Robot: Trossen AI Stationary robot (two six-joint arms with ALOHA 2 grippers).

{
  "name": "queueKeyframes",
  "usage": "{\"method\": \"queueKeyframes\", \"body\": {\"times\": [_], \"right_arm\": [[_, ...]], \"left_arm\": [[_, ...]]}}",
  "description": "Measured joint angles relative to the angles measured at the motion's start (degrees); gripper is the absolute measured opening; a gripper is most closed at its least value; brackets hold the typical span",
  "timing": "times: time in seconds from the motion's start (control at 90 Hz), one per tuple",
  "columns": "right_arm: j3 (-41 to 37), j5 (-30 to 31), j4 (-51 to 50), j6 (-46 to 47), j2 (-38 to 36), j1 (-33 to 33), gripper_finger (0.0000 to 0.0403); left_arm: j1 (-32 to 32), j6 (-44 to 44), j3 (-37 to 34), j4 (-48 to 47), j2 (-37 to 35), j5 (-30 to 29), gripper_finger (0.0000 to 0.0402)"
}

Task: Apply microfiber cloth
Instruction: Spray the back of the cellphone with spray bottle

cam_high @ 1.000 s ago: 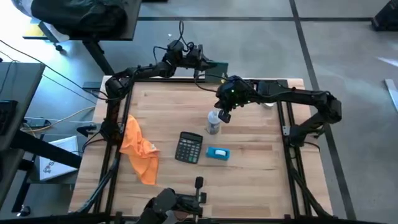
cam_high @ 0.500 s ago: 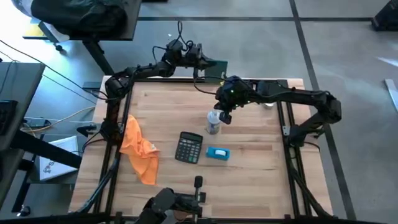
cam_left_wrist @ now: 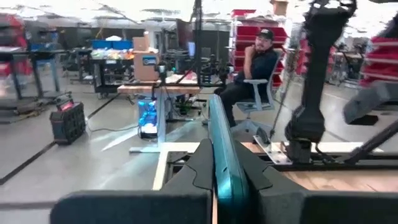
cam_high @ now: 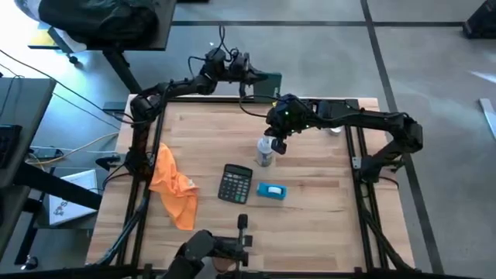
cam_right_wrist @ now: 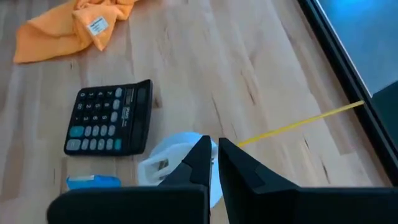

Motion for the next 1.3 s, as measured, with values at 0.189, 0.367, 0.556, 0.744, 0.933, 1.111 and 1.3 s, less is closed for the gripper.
{"method": "queueKeyframes", "body": {"times": [0.189, 0.367, 0.556, 0.744, 0.933, 1.111, 1.3], "right_arm": [[1.8, 0.6, -3.5, -1.1, 0.1, 0.0, 0.0000], [3.6, 1.5, -6.2, -2.3, 0.2, 0.0, 0.0000], [3.9, 1.6, -7.2, -2.1, 0.2, -0.7, 0.0000], [3.9, 1.4, -7.2, -3.2, 0.4, -0.9, 0.0000], [3.9, 0.0, -7.0, -3.2, 0.9, -1.0, 0.0000], [3.9, 0.0, -6.9, -3.2, 1.1, -1.0, 0.0000], [3.9, -0.2, -7.0, -2.7, 1.1, -1.0, 0.0000]], "left_arm": [[1.8, -1.8, 0.0, 0.0, 0.0, -0.1, 0.0000], [0.8, -1.7, 0.0, 0.0, 0.0, -1.2, 0.0000], [-1.1, 1.5, -2.1, 0.1, -2.8, -4.6, 0.0000], [-2.4, 2.5, -3.1, 1.0, -4.3, -2.6, 0.0000], [-3.8, 2.8, -3.1, 2.8, -4.3, 1.2, 0.0000], [-4.4, 2.7, -3.1, 2.9, -4.3, 2.3, 0.0000], [-4.4, 2.7, -3.1, 2.8, -4.3, 2.3, 0.0000]]}}
